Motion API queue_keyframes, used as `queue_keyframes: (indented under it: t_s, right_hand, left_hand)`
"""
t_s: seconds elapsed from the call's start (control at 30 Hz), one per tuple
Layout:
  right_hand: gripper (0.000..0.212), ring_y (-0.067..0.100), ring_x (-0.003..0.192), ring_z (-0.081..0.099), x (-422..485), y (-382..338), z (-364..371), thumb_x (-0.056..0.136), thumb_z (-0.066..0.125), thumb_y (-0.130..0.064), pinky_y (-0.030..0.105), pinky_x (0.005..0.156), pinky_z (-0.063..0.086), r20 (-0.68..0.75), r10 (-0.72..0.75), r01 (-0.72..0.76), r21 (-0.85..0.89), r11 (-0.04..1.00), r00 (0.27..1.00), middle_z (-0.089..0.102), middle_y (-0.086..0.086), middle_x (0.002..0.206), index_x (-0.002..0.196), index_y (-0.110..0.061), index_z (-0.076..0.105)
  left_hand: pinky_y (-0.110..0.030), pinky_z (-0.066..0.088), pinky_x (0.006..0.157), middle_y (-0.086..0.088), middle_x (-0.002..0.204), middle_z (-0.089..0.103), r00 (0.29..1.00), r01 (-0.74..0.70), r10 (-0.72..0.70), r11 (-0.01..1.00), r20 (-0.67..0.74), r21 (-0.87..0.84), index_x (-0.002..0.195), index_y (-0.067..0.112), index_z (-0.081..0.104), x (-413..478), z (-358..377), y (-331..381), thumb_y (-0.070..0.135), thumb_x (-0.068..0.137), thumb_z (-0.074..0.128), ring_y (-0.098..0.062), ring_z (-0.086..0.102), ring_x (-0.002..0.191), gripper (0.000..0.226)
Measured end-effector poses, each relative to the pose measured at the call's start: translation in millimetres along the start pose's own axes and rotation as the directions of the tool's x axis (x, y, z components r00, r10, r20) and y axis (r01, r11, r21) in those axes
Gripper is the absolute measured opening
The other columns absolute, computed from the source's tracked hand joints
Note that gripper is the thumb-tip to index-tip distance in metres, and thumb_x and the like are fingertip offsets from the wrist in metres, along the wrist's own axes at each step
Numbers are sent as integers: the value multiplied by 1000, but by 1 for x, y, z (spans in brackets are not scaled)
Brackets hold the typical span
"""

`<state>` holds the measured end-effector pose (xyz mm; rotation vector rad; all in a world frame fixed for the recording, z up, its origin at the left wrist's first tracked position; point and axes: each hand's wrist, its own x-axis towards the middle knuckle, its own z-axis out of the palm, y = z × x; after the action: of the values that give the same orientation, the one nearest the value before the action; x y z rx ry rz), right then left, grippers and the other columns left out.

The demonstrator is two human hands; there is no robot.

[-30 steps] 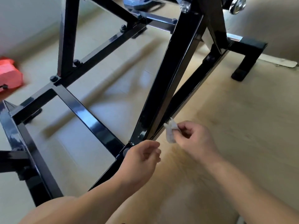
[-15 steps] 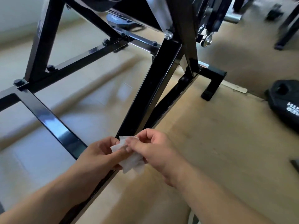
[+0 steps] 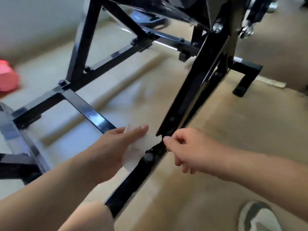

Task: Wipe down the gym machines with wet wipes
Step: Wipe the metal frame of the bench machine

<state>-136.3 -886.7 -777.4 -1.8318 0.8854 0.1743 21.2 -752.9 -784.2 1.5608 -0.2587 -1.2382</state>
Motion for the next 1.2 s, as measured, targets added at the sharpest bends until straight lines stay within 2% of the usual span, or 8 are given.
queue_keyframes:
  t_s: [0.27,0.43,0.57,0.67,0.77,0.83,0.93,1.2]
  right_hand:
    - [28,18,86,60,53,-45,25,103,45,-51,32,73,45,20,-351,288,-616,733,936,63,-9,88,96,-28,60]
    - [25,23,97,61,89,-20,75,103,44,-44,36,80,50,-66,-404,310,-533,787,913,64,-5,102,101,-26,62]
    - [21,25,102,60,105,-5,96,102,47,-38,41,82,52,-105,-420,325,-478,816,901,64,-4,106,102,-24,62]
    - [21,28,108,60,113,-6,98,103,45,-31,41,82,52,-152,-422,308,-474,825,894,65,-1,112,110,-23,63]
    - [23,27,115,59,115,-6,99,99,46,-22,38,87,51,-159,-390,275,-478,834,907,64,-1,118,116,-25,62]
    - [31,25,120,58,117,-9,99,97,47,-20,36,90,48,-180,-376,261,-456,851,909,63,-2,123,123,-27,61]
    - [37,26,123,56,129,-15,104,97,46,-20,36,94,48,-189,-348,249,-405,879,919,61,-1,130,131,-27,58]
    - [31,24,123,56,151,-19,114,102,42,-29,37,94,49,-240,-264,171,-348,922,934,59,-7,135,129,-32,57]
  left_hand:
    - [-41,59,71,-14,80,71,896,42,28,988,-444,146,89,7,69,25,-75,-23,46,84,82,-30,68,67,42]
    - [-35,49,71,-15,100,69,739,59,261,893,-621,446,92,13,62,55,-98,-8,46,104,51,-27,62,81,36]
    - [-34,45,67,-5,95,62,563,-146,825,164,-54,976,101,17,70,82,-106,-10,38,104,47,-28,57,85,31]
    - [-40,52,63,-1,92,65,625,-336,710,-131,325,933,98,20,77,100,-104,-51,27,97,55,-28,58,82,23]
    - [-44,49,100,-4,131,66,665,-500,532,-205,524,842,129,15,68,99,-97,-88,24,103,52,-30,58,123,32]
    - [-48,27,123,-9,163,37,707,-542,409,-210,577,814,153,11,45,89,-97,-100,36,108,46,-26,26,155,52]
    - [-49,8,128,-6,172,7,737,-547,294,-272,609,792,163,13,19,80,-105,-104,43,108,36,-23,-4,159,65]
    - [-42,-8,127,4,167,-23,935,-42,350,-48,56,998,162,28,-10,132,-181,-59,55,107,17,-10,-29,152,67]
